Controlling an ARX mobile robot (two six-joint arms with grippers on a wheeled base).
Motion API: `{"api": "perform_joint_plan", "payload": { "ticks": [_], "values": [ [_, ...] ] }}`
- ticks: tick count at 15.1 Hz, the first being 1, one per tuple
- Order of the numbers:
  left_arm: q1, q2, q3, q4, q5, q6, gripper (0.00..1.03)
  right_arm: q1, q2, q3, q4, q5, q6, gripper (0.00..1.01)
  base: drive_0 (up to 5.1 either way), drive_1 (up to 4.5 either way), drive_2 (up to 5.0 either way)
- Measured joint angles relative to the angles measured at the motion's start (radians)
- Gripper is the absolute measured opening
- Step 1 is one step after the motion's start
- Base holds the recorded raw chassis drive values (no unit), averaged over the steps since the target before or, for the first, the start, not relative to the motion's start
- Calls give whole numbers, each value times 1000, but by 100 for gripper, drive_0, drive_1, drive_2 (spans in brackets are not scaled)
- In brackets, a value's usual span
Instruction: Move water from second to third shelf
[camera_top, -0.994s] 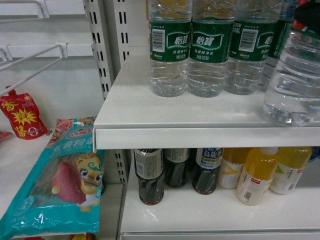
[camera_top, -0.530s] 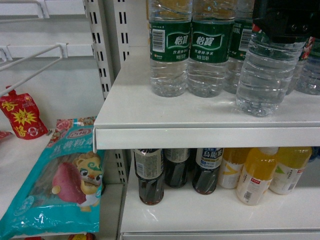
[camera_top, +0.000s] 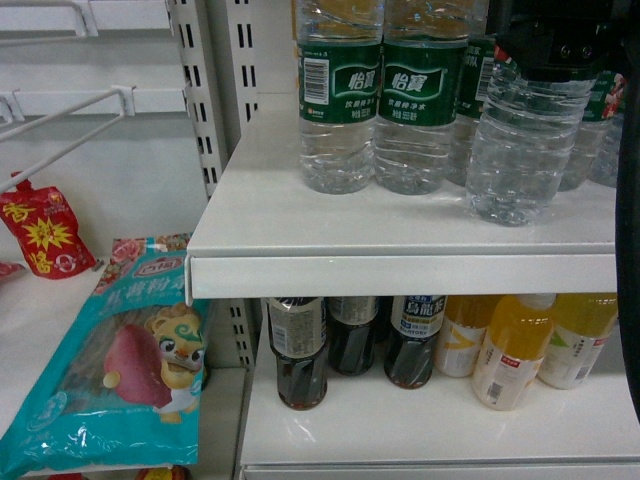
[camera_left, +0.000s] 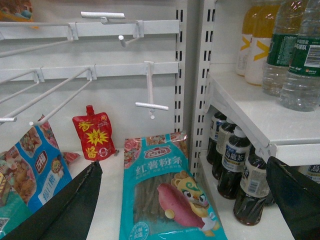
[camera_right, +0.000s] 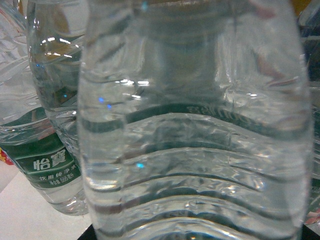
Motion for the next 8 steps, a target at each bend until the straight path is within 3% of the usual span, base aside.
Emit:
{"api": "perform_joint_plan", "payload": {
  "ticks": [2, 3, 7, 8],
  "values": [
    [0, 0, 0, 0, 0, 0, 98, 0, 0, 0, -1, 1, 0, 42, 0, 0, 0],
    [0, 0, 0, 0, 0, 0, 98, 0, 0, 0, -2, 1, 0, 47, 0, 0, 0],
    [0, 0, 0, 0, 0, 0, 98, -1, 0, 0, 5, -3, 8, 95, 0, 0, 0],
    [0, 0, 0, 0, 0, 0, 98, -1, 0, 0, 1, -3, 9, 99, 0, 0, 0]
  ]
}}
